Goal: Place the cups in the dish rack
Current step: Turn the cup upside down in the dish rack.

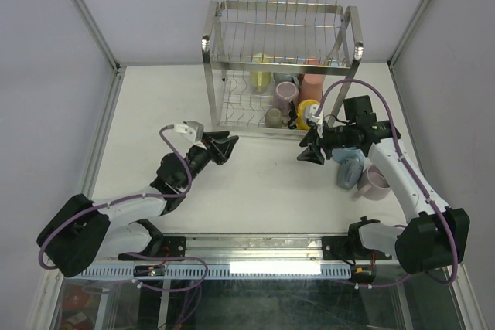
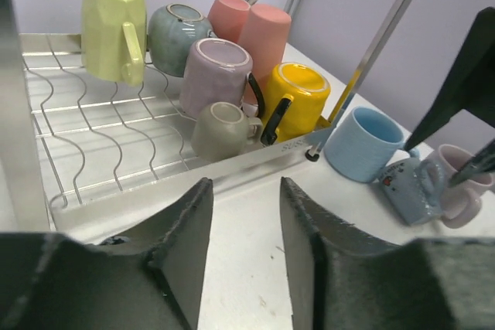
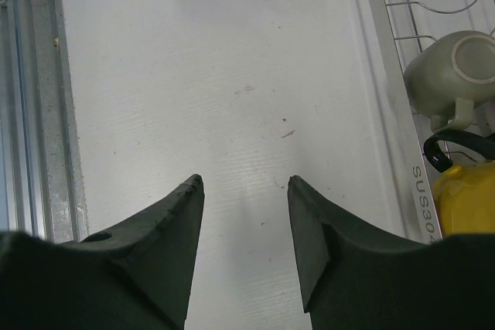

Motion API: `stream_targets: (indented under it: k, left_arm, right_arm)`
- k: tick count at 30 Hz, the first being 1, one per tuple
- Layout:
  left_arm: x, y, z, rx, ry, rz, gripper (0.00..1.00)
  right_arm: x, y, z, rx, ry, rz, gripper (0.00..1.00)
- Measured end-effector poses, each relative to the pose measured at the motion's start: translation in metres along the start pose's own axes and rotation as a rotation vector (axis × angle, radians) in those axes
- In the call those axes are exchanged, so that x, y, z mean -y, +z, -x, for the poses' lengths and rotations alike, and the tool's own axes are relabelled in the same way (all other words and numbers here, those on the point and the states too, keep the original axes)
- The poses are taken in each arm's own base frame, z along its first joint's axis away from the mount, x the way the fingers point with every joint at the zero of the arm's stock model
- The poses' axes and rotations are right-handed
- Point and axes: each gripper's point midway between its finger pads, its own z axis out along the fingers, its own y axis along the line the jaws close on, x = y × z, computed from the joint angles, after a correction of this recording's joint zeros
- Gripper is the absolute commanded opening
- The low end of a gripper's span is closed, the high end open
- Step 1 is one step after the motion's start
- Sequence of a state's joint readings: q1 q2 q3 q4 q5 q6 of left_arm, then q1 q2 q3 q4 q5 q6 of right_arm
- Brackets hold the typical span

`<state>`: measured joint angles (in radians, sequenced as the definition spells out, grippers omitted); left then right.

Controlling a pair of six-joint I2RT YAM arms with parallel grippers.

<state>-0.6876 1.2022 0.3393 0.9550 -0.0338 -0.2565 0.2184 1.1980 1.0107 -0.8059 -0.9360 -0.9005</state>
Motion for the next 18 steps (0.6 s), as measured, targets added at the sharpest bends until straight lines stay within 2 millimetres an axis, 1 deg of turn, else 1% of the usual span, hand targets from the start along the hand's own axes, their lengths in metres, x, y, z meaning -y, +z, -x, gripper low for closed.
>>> stream_targets:
  k: [2, 5, 6, 10, 12, 15, 18]
  left_arm:
    - [0.000, -0.015, 0.002, 0.023, -0.026, 0.002, 0.48]
    - [-0.001, -0.034, 0.004, 0.050, -0.059, 0.004, 0.59]
    - [0.000, -0.038, 0.005, 0.059, -0.070, 0.003, 0.64]
    - [0.004, -0.052, 0.014, 0.100, -0.110, -0.012, 0.89]
    - [0.005, -0.056, 0.017, 0.117, -0.132, -0.016, 0.98]
    - [0.004, -0.063, 0.017, 0.137, -0.170, -0.011, 0.99]
    - [0.000, -0.067, 0.012, 0.137, -0.202, 0.003, 0.99]
  right_arm:
    - [0.000, -0.001, -0.001, -0.002, 0.004, 0.001, 0.50]
    - [0.000, -0.006, 0.000, -0.006, 0.010, -0.003, 0.51]
    - [0.000, -0.008, 0.002, -0.006, 0.009, -0.006, 0.51]
    - [0.009, -0.025, 0.014, -0.007, -0.007, -0.046, 0.51]
    - [0.013, -0.034, 0.013, -0.015, -0.002, -0.072, 0.51]
    - [0.016, -0.050, 0.002, -0.041, 0.041, -0.123, 0.51]
    - [0.022, -0.069, -0.009, -0.055, 0.089, -0.186, 0.51]
